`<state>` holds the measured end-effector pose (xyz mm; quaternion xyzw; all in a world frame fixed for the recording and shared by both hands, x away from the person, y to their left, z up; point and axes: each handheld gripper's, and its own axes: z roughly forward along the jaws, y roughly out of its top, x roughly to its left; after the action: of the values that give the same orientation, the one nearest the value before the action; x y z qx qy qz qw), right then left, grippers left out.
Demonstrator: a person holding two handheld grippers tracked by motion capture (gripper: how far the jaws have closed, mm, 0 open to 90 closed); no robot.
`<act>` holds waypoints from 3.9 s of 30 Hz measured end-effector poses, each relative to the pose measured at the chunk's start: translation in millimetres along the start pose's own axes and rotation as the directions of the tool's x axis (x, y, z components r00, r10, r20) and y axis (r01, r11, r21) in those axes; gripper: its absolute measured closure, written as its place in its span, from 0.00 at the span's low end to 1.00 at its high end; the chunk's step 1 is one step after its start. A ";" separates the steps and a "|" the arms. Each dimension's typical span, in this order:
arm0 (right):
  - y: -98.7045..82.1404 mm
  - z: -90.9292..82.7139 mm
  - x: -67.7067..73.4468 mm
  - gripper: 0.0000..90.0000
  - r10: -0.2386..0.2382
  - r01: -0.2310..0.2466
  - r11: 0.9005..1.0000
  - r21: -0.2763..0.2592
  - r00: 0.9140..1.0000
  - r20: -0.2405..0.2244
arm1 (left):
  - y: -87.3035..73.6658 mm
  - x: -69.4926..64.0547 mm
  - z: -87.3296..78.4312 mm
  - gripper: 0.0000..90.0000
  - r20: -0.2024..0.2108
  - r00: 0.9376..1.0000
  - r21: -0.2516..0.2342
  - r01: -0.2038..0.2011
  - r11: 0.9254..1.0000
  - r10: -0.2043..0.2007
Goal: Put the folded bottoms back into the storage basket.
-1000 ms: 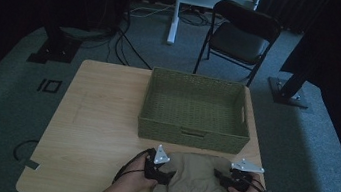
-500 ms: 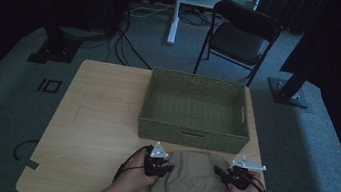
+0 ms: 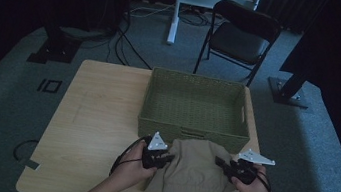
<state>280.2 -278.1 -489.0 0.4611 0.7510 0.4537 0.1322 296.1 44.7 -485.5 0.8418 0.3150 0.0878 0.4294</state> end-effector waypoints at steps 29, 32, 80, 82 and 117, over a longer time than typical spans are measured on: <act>98.6 -17.5 -4.6 0.86 -0.057 0.056 0.986 -0.156 0.998 -0.005 | 89.3 33.6 -36.6 0.86 -0.059 0.996 -0.094 -0.072 0.993 0.066; 108.7 -16.8 -7.7 0.86 -0.052 0.049 0.985 -0.167 0.999 -0.015 | 98.9 39.6 -39.4 0.86 -0.063 0.996 -0.104 -0.068 0.992 0.061; 174.6 84.4 -81.4 0.86 0.056 -0.041 0.990 -0.138 0.993 0.109 | 145.2 142.0 41.0 0.86 -0.153 0.982 -0.175 0.081 0.981 -0.109; 170.4 91.0 -84.8 0.86 0.057 -0.042 0.991 -0.130 0.992 0.112 | 143.4 143.6 46.0 0.86 -0.158 0.982 -0.160 0.083 0.984 -0.108; 132.9 160.3 -110.3 0.53 0.059 -0.075 0.995 0.063 0.974 0.219 | 98.2 169.2 113.9 0.48 -0.226 0.958 0.024 0.183 0.983 -0.174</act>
<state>514.7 -256.4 -495.2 0.5373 0.7319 0.3778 0.1816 521.4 28.6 -500.0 0.8041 0.4378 0.1357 0.3787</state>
